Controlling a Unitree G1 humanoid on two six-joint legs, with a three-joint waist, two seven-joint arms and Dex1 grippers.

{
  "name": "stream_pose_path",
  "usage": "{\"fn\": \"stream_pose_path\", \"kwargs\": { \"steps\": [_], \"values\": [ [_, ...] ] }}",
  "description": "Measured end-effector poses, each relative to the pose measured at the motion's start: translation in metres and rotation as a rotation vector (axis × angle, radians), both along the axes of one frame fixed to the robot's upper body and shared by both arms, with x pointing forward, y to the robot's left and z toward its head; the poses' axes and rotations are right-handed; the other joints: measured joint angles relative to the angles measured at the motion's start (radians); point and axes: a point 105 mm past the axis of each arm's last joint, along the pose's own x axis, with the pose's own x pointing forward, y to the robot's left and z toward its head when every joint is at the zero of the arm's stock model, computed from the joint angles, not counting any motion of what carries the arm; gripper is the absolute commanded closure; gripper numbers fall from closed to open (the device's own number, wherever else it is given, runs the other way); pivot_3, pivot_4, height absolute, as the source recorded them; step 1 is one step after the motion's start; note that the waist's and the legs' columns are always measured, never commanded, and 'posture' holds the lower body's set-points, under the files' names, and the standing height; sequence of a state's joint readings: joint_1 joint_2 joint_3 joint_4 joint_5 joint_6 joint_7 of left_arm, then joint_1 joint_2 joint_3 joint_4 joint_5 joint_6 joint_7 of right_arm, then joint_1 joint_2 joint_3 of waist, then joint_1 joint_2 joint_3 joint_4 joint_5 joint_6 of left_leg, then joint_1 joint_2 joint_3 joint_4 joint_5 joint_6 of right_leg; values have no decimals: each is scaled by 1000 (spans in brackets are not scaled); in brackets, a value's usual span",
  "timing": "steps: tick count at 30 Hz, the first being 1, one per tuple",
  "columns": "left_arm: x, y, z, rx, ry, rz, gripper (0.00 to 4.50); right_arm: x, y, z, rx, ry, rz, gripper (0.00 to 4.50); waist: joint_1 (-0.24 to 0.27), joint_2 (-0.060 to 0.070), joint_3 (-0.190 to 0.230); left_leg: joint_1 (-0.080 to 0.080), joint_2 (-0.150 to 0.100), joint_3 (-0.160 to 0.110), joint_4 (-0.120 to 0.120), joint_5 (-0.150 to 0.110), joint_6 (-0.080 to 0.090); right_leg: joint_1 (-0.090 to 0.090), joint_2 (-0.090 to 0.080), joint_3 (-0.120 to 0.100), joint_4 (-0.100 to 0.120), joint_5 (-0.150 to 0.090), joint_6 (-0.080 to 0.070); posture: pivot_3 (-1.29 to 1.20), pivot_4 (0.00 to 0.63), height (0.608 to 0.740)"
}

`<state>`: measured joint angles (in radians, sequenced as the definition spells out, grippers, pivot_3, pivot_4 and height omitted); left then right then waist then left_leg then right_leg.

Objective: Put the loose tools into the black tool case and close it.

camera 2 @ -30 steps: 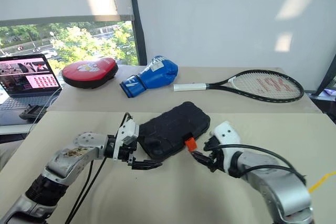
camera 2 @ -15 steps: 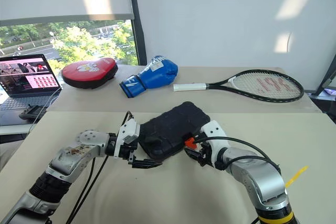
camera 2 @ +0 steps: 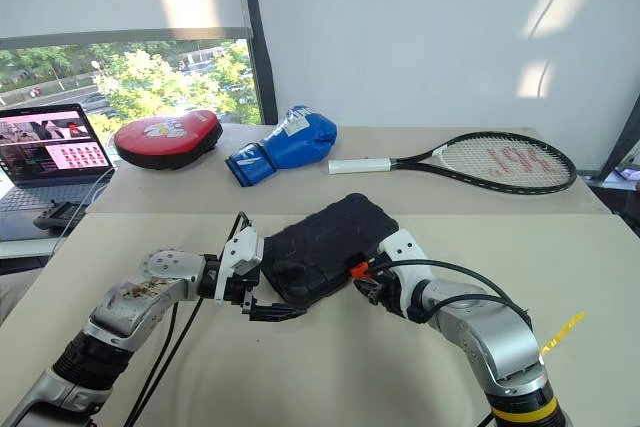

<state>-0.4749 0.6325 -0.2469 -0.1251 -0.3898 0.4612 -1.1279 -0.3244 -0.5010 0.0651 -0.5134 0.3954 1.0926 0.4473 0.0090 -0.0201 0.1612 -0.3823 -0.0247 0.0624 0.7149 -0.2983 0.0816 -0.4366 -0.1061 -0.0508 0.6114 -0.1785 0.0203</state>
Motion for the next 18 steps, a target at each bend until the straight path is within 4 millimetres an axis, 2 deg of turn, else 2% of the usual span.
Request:
{"fn": "stream_pose_path", "kwargs": {
  "steps": [7,9,12,14,17,18],
  "values": [
    [0,1,1,6,-5,2,0,8,3,-2,10,-22,27,3331,-4,0,0,0,0,0,0,0,0,0,0,0,0,0,0,0,150,740],
    [0,1,1,8,-6,4,0,11,5,-2,7,-20,34,2327,-7,0,0,0,1,0,0,0,0,0,0,0,0,0,0,0,150,740],
    [0,2,1,11,-10,10,0,12,7,-4,-11,-13,48,1391,-9,0,0,0,1,0,0,0,0,0,0,0,0,0,0,0,150,740],
    [0,1,1,12,-11,10,0,10,5,-4,-33,-12,48,1391,-9,0,0,0,1,0,0,0,0,-1,0,0,0,0,0,0,150,740],
    [-1,1,1,13,-6,11,0,-7,-2,7,-94,-2,85,1391,-6,0,0,-2,1,0,0,0,-1,-2,0,0,0,0,0,0,150,740],
    [-1,1,1,13,-5,12,0,-11,-3,12,-100,-2,91,1954,-5,0,0,-2,1,0,0,0,-1,-1,-1,-1,0,0,0,0,150,740]
  ]
}}
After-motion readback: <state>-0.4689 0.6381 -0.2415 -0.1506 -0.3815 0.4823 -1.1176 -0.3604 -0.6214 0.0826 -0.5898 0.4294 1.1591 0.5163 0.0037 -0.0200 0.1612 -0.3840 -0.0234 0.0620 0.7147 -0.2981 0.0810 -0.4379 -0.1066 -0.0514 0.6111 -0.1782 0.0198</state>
